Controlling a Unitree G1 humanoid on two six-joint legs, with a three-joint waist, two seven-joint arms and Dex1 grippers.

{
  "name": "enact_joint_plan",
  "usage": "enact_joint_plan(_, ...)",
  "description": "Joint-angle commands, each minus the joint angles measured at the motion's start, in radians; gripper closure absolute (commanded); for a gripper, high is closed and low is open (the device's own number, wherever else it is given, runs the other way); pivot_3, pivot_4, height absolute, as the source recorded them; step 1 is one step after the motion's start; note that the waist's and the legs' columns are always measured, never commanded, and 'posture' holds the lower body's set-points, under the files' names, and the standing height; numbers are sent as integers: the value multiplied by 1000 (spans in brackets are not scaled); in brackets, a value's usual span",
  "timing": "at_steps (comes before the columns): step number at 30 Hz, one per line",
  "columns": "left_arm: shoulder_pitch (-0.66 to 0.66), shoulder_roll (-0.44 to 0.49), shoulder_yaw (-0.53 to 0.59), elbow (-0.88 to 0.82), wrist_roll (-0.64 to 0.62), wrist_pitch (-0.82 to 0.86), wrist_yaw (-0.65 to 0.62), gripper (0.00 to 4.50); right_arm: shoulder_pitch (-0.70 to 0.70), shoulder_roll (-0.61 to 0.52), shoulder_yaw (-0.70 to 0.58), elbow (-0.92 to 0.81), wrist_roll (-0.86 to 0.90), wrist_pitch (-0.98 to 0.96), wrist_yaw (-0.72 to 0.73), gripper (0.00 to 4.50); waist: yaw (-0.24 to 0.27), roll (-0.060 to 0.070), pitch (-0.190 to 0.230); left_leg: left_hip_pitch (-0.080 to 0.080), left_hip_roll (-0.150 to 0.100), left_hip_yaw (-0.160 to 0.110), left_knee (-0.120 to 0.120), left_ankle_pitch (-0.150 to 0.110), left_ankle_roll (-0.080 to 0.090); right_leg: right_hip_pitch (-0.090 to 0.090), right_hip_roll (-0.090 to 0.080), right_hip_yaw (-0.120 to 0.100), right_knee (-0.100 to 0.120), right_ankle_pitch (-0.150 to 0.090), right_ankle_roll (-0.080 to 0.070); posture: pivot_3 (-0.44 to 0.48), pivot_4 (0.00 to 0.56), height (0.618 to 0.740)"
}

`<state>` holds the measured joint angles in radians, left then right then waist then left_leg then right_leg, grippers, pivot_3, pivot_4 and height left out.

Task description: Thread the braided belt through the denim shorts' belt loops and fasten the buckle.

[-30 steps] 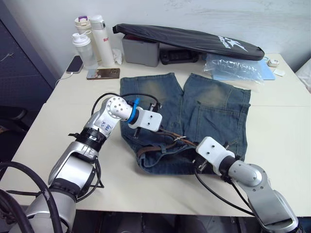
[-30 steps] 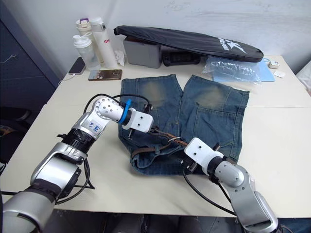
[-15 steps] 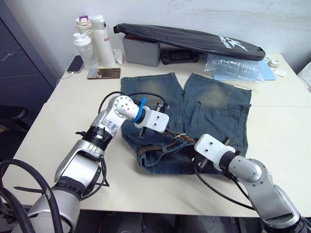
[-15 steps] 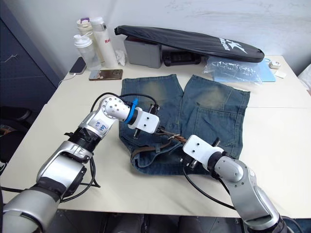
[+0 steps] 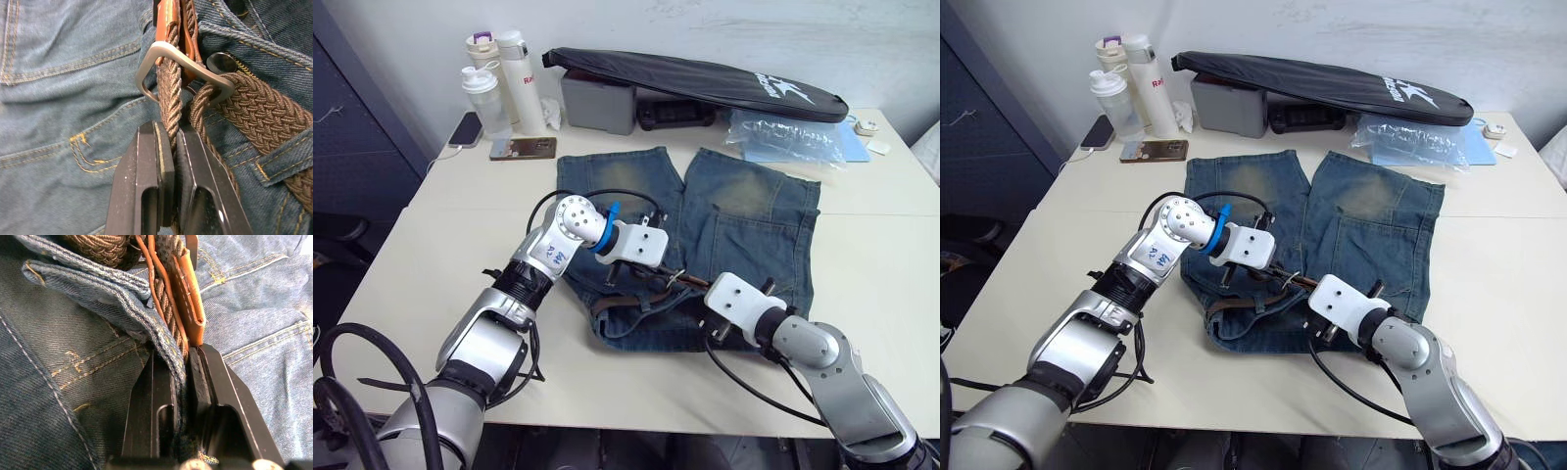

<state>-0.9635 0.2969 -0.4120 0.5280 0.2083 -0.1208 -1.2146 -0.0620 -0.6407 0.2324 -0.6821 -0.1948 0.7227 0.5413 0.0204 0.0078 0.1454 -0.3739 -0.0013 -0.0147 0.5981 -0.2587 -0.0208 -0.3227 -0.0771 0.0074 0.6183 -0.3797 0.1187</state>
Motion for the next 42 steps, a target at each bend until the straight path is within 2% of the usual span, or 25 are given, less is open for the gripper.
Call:
enact_joint_plan(1, 24, -48, -22, -127, -58, 66, -38, 4500, -8, 26, -5, -68, 18, -7, -1, 4468, -1, 0, 0, 0, 0, 0, 0, 0, 0, 0, 0, 0, 0, 0, 0, 0, 150, 740)
enact_joint_plan(9, 109, -42, -46, -307, -64, 275, -83, 4500, 5, 70, -36, -76, 44, 60, -11, 4468, -1, 1, 0, 0, 1, 0, 0, 0, 0, 0, 0, 0, 0, 0, 0, 0, 150, 740)
enact_joint_plan(19, 150, -27, -51, -402, -62, 427, -75, 4500, -4, 106, -58, -86, 78, 144, -16, 4468, -1, 1, -1, 0, 0, 0, 0, 0, 0, 0, 0, 1, 0, 0, 0, 0, 150, 740)
enact_joint_plan(29, 123, -84, -74, -386, -44, 437, -14, 4500, -29, 67, 6, -110, 90, 104, 24, 4468, 0, 1, -1, 0, 0, -1, 0, 0, 0, 0, 0, 1, 0, 0, 0, 0, 150, 740)
enact_joint_plan(42, 97, -132, -70, -358, -56, 432, 36, 4500, -26, 59, 2, -118, 106, 95, 27, 4468, 0, 1, -1, 0, 0, 0, 0, 0, 0, 0, 0, 1, 0, 0, 0, 0, 150, 740)
